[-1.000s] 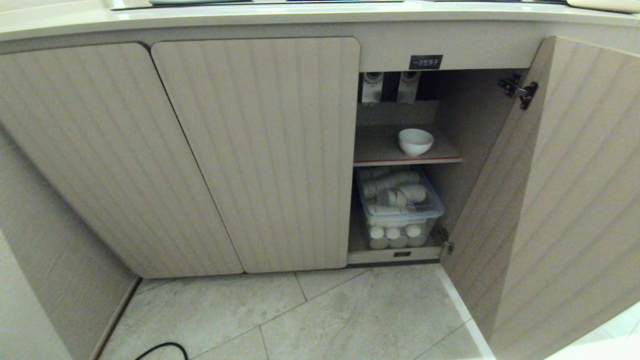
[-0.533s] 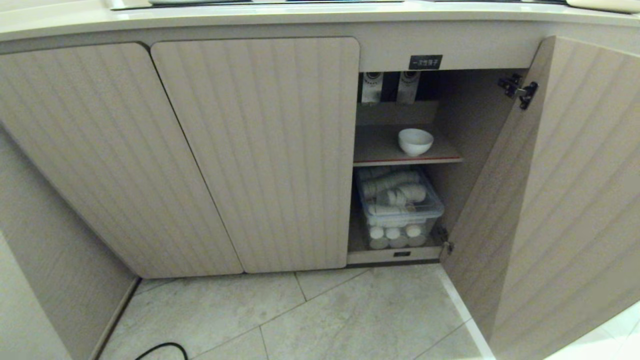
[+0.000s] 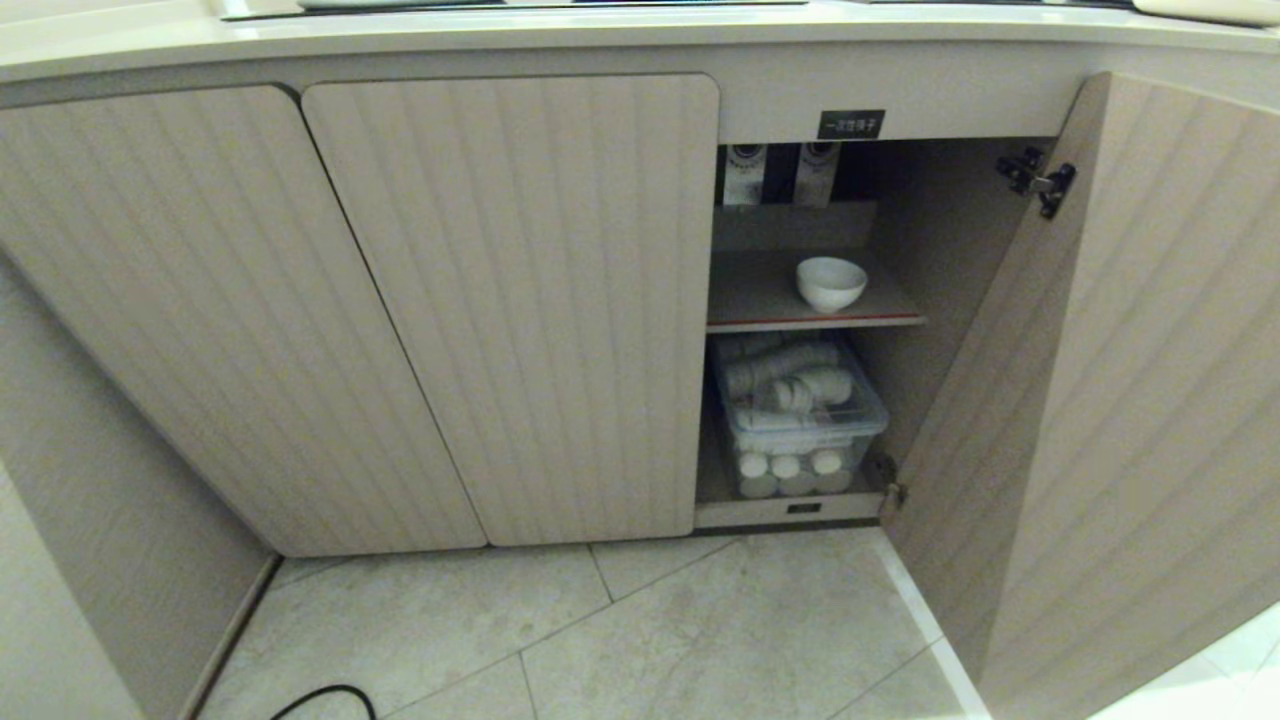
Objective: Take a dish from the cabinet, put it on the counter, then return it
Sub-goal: Close the cabinet door
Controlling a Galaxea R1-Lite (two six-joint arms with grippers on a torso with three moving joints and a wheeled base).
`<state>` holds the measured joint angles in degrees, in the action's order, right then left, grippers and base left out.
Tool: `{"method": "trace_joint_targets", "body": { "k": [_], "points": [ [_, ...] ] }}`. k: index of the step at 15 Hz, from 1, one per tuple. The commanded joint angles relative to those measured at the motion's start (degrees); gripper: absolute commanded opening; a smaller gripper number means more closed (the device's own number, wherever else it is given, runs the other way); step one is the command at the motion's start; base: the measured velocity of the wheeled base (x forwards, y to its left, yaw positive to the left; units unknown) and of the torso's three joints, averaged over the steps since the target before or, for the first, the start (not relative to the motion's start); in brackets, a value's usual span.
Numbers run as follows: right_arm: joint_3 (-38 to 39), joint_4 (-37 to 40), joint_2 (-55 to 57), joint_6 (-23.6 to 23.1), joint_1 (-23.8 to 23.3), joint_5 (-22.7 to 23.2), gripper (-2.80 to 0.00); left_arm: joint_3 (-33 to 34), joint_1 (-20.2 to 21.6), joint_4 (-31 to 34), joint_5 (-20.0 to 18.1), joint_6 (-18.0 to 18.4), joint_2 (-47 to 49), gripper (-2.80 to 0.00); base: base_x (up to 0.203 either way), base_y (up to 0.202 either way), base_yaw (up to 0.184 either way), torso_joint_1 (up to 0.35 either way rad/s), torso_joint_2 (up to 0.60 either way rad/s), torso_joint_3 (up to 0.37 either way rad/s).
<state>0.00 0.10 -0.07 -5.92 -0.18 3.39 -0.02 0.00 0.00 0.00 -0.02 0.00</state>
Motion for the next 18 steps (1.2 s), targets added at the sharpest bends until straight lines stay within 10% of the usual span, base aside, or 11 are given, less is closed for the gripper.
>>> {"method": "trace_joint_targets", "body": {
  "k": [1,18],
  "points": [
    [0.0,0.0,0.1,-0.1,0.0,0.0,-2.80,0.0,0.0,0.0,0.0,0.0,0.0,-2.80,0.000,0.000,0.000,0.000,0.00,0.000],
    [0.0,0.0,0.1,-0.1,0.0,0.0,-2.80,0.0,0.0,0.0,0.0,0.0,0.0,-2.80,0.000,-0.161,0.009,0.001,0.00,0.003]
  ]
}}
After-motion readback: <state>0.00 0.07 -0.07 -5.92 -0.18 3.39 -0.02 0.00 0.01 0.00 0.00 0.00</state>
